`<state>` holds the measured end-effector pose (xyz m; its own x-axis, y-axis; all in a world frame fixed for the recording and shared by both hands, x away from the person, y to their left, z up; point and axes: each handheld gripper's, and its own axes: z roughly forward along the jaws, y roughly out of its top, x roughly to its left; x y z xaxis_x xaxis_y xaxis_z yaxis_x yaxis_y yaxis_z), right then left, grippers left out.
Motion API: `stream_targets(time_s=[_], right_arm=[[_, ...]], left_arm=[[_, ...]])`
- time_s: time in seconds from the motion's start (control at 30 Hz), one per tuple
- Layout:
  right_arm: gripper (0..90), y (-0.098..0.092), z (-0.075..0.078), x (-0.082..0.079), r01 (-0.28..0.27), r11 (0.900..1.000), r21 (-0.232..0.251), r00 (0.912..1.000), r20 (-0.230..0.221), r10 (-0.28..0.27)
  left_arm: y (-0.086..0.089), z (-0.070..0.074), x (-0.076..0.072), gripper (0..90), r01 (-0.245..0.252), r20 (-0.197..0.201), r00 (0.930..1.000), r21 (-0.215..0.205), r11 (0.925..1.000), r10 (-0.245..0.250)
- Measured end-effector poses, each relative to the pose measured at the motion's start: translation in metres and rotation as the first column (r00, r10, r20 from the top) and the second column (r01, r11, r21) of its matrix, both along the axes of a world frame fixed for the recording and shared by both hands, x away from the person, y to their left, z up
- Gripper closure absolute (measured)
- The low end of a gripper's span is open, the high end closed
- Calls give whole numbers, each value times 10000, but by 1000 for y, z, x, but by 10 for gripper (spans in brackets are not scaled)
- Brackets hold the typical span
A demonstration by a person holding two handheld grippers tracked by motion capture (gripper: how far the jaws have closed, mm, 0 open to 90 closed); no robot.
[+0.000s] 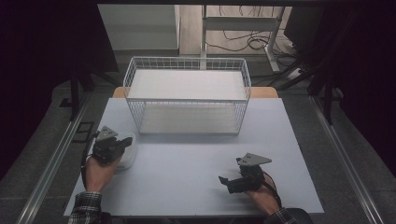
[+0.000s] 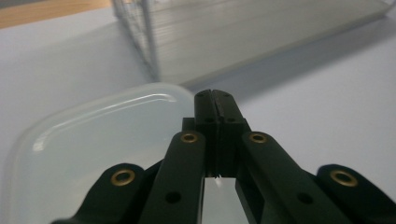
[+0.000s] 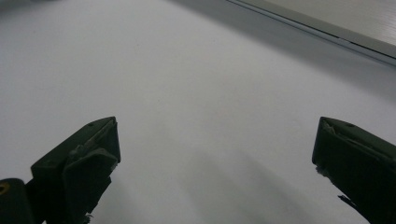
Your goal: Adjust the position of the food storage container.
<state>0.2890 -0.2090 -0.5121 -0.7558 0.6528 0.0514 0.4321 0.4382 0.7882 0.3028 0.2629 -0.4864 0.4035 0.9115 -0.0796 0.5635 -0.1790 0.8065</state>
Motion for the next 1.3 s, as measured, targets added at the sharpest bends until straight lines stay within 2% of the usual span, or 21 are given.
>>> stream_targets(time_s=[0.03, 0.1, 0.13, 0.17, 0.27, 0.3, 0.4, 0.43, 0.5, 0.63, 0.67, 0.73, 0.77, 0.83, 0.87, 0.93, 1.0, 1.1, 1.23, 1.3], right_arm=[[5, 0, 0, 0, 2, 10000, -13, 10000, -12, -2], [5, 0, 0, 0, -17, 10000, -40, 10000, -27, 17], [5, 0, 0, 0, -27, 10000, -47, 10000, -37, 27], [5, 0, 0, 0, -34, 10000, -61, 10000, -38, 34], [5, 1, 0, 0, -42, 10000, -78, 10000, -51, 42], [5, 1, 0, 0, -42, 10000, -78, 10000, -51, 42], [5, 1, -1, 0, -56, 9999, -158, 10000, -75, 55], [5, 1, -1, 0, -59, 9998, -180, 10000, -65, 58], [5, 2, -1, 0, -65, 9998, -199, 10000, -55, 64], [5, 3, -2, -1, -116, 9995, -297, 9999, -57, 114], [5, 3, -2, -1, -131, 9994, -335, 9999, -58, 130], [5, 3, -2, -1, -141, 9993, -349, 9999, -60, 139], [5, 3, -2, -1, -141, 9993, -354, 9999, -50, 140], [5, 3, -2, -1, -149, 9993, -352, 9999, -59, 147], [5, 3, -2, -1, -159, 9993, -349, 9999, -51, 157], [5, 3, -2, -2, -170, 9992, -362, 9999, -37, 169], [5, 4, -2, -2, -176, 9992, -367, 9998, -37, 175], [5, 4, -2, -2, -216, 9991, -369, 9998, -54, 214], [5, 4, -2, -3, -240, 9989, -397, 9997, -52, 238], [5, 4, -2, -3, -261, 9988, -411, 9997, -36, 260]], left_arm=[[0, 0, 0, 900, 0, 0, 10000, 0, 10000, 0], [8, 0, 0, 900, -260, 78, 9996, 110, 9996, 259], [16, 0, 0, 900, -554, 162, 9984, 253, 9981, 550], [16, 0, 0, 900, -554, 162, 9984, 253, 9981, 550], [33, -1, -2, 900, -1124, 242, 9935, 346, 9931, 1116], [33, -1, -2, 900, -1124, 242, 9935, 346, 9931, 1116], [47, -3, -6, 900, -1528, 272, 9880, 293, 9878, 1520], [55, -5, -8, 900, -1765, 279, 9840, 305, 9838, 1757], [58, -6, -9, 900, -1855, 260, 9824, 314, 9821, 1848], [69, -12, -12, 900, -2310, 240, 9729, 499, 9717, 2301], [76, -16, -13, 900, -2500, 162, 9682, 625, 9662, 2495], [78, -18, -14, 900, -2560, 82, 9666, 663, 9644, 2560], [82, -24, -15, 900, -2627, -120, 9644, 717, 9622, 2642], [83, -29, -16, 900, -2539, -364, 9657, 743, 9644, 2571], [83, -29, -16, 900, -2539, -364, 9657, 743, 9644, 2571], [81, -33, -17, 900, -2343, -606, 9692, 710, 9696, 2387], [79, -36, -19, 900, -2272, -793, 9692, 769, 9708, 2331], [72, -40, -24, 900, -1927, -1107, 9736, 709, 9787, 1997], [62, -38, -28, 900, -1603, -1167, 9791, 617, 9851, 1666], [51, -36, -32, 900, -1241, -1198, 9844, 478, 9911, 1291]])
